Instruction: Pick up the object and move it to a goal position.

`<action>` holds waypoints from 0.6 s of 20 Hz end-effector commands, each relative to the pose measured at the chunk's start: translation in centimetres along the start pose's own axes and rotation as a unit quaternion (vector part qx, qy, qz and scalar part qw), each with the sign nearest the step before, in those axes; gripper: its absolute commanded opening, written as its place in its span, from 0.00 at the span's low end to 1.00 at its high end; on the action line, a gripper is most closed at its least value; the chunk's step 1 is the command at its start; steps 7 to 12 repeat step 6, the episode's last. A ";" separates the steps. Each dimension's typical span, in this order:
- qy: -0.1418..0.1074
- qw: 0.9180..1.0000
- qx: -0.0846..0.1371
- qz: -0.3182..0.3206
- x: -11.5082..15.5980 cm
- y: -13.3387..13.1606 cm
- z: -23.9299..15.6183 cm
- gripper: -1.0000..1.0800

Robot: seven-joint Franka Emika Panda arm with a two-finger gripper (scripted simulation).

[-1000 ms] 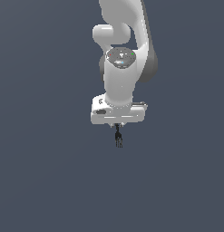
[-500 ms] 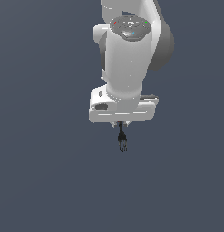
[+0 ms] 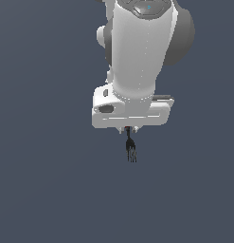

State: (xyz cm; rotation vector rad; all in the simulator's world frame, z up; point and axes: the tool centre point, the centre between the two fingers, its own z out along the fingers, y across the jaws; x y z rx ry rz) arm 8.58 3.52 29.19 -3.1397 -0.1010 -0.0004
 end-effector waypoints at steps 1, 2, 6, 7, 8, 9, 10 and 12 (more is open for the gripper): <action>0.000 1.000 0.000 0.000 0.3 0.0 -0.4 0.00; 0.000 1.000 0.000 0.000 0.4 0.0 -0.5 0.00; 0.000 1.000 0.000 0.000 0.5 0.0 -0.6 0.00; 0.000 1.000 0.000 0.000 0.5 0.0 -0.6 0.00; 0.000 1.000 0.000 0.000 0.5 0.0 -0.6 0.00; 0.000 1.000 0.000 0.000 0.5 0.0 -0.6 0.00; 0.000 1.000 0.000 0.000 0.5 0.0 -0.6 0.00; 0.000 1.000 0.000 0.000 0.5 0.0 -0.6 0.00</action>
